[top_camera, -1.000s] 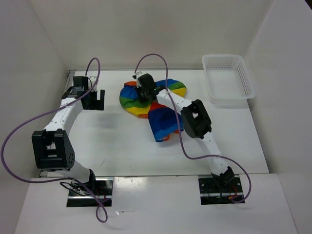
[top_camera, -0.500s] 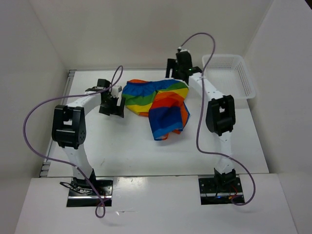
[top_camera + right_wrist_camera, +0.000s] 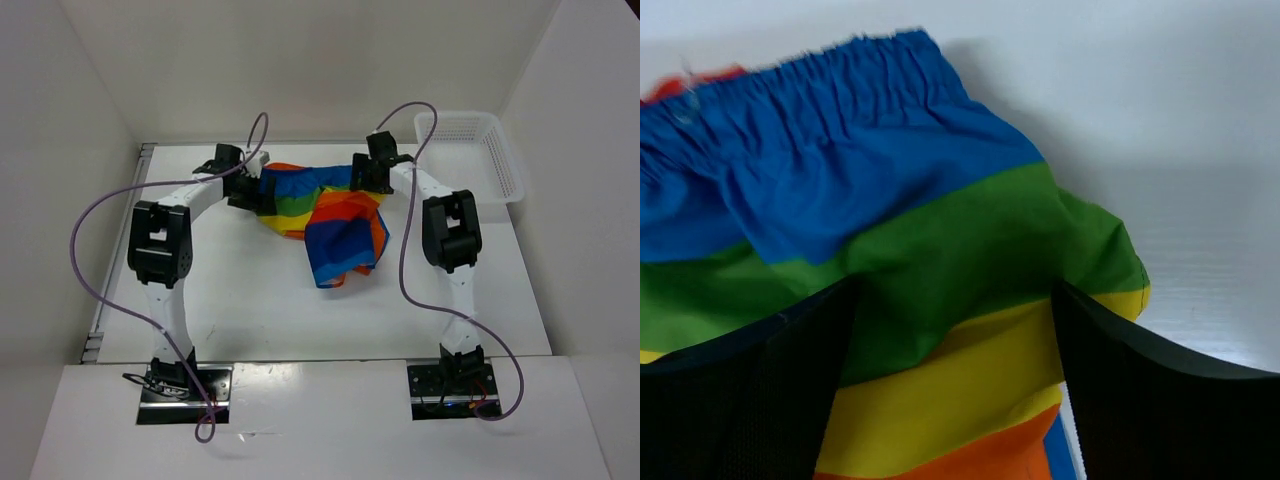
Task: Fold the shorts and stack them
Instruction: Move the shorts to the center of the board, then flatten the shorts out
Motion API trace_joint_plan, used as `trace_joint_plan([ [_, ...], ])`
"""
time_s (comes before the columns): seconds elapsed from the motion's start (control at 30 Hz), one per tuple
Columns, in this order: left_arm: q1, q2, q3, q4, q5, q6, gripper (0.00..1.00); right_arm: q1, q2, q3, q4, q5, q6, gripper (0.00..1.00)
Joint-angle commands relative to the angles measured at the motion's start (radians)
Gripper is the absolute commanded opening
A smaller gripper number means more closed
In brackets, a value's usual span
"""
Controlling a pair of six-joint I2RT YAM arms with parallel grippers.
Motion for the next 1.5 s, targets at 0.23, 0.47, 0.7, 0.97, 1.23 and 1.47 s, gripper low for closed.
trace_joint_plan([
  [0.23,-0.029,0.166,0.188,0.001,-0.03,0.004,0.47,-0.011,-0.119,-0.238,0.045,-0.132,-0.03,0.16],
  [0.47,-0.026,0.316,0.651,-0.092,-0.148,0.004,0.38,0.089,-0.317,-0.504,0.055,-0.336,-0.134,0.0],
  [0.7,-0.125,0.303,0.916,-0.146,-0.243,0.004,1.0,0.23,-0.536,-0.579,0.123,-0.402,-0.117,0.96],
  [0.97,-0.053,-0.123,0.465,-0.267,-0.171,0.004,1.0,0.141,-0.73,-0.674,0.213,-0.154,-0.053,1.0],
  [1.23,0.09,-0.487,-0.096,-0.421,-0.083,0.004,0.98,0.132,-0.641,-0.763,0.248,-0.146,0.061,0.91],
  [1.47,0.196,-0.649,-0.374,-0.439,0.038,0.004,0.98,0.123,-0.545,-0.716,0.257,-0.195,0.088,0.87],
])
